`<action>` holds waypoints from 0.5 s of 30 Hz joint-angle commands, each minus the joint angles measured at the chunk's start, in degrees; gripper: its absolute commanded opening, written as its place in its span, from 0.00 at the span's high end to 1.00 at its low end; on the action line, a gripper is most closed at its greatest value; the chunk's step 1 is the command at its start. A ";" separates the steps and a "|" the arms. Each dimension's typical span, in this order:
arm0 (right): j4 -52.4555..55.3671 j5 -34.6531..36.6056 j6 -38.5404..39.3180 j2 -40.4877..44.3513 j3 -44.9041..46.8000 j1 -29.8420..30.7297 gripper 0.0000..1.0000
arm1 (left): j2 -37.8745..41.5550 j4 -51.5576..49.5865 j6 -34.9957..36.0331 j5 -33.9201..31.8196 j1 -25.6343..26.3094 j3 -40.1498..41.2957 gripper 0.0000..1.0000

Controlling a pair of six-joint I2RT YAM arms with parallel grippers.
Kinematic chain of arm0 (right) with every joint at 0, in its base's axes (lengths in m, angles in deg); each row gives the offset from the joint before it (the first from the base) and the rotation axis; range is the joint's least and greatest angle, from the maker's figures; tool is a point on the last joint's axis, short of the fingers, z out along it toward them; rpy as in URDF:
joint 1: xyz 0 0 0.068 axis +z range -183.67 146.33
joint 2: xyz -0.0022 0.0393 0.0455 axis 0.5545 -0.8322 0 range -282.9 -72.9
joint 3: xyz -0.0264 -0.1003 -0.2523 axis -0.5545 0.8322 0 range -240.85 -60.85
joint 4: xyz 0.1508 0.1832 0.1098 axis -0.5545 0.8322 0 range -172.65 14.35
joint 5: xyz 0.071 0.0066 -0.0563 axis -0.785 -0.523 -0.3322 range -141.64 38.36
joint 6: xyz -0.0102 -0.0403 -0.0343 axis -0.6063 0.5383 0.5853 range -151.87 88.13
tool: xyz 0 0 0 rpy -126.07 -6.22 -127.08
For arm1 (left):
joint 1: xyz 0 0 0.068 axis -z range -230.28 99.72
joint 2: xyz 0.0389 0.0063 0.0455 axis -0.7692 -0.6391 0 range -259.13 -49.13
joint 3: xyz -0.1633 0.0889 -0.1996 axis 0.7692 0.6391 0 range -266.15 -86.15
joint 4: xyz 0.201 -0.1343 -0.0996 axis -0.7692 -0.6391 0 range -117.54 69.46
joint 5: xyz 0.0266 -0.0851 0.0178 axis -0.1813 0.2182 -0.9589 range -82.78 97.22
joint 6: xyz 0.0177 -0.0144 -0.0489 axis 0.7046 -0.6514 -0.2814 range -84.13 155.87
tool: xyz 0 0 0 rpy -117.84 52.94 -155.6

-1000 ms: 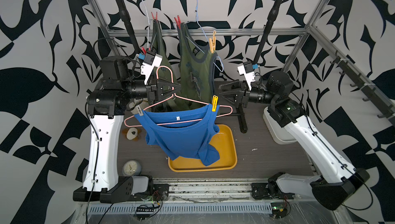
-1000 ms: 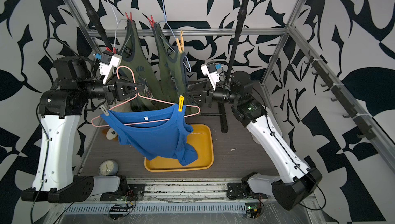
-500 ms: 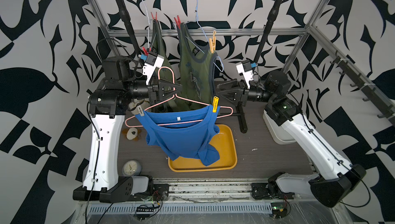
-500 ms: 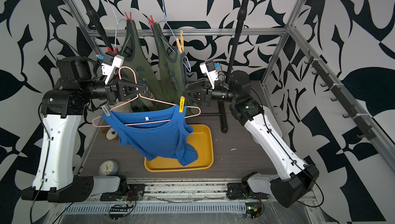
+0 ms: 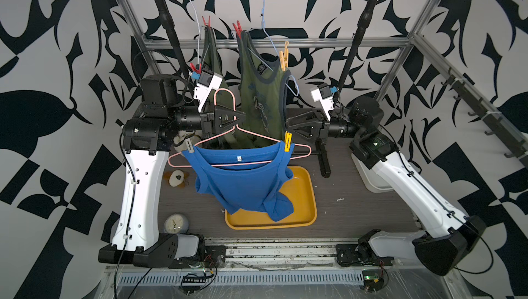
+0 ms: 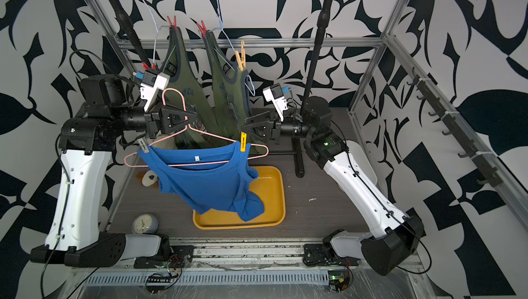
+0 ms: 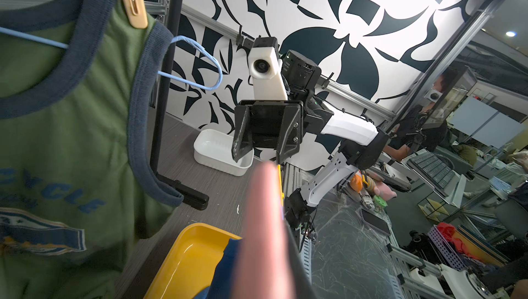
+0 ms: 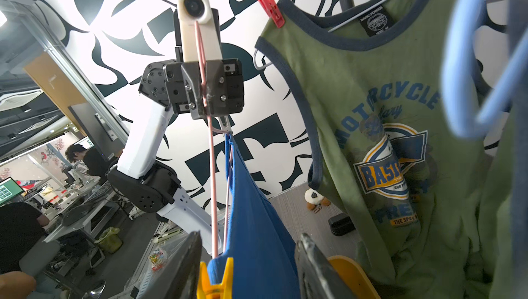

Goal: Remove the clothespins securing tank tops to the hanger
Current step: Remove the clothespin from the hanger.

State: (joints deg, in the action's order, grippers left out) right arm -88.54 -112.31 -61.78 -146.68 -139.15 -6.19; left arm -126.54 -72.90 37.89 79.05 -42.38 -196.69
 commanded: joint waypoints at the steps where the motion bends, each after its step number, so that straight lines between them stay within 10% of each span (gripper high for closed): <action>1: -2.55 -1.82 -0.34 2.31 0.49 0.75 0.46 | -0.03 0.18 0.71 0.16 0.27 -1.83 1.00; 15: -1.86 -0.48 1.51 4.07 2.11 1.11 0.33 | -0.29 0.24 0.70 0.05 0.54 -1.81 1.00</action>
State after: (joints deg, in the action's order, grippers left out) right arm -88.68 -112.70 -61.30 -143.34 -137.06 -5.40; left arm -126.61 -72.83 38.26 78.11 -42.05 -197.04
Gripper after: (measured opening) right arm 0.663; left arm 0.082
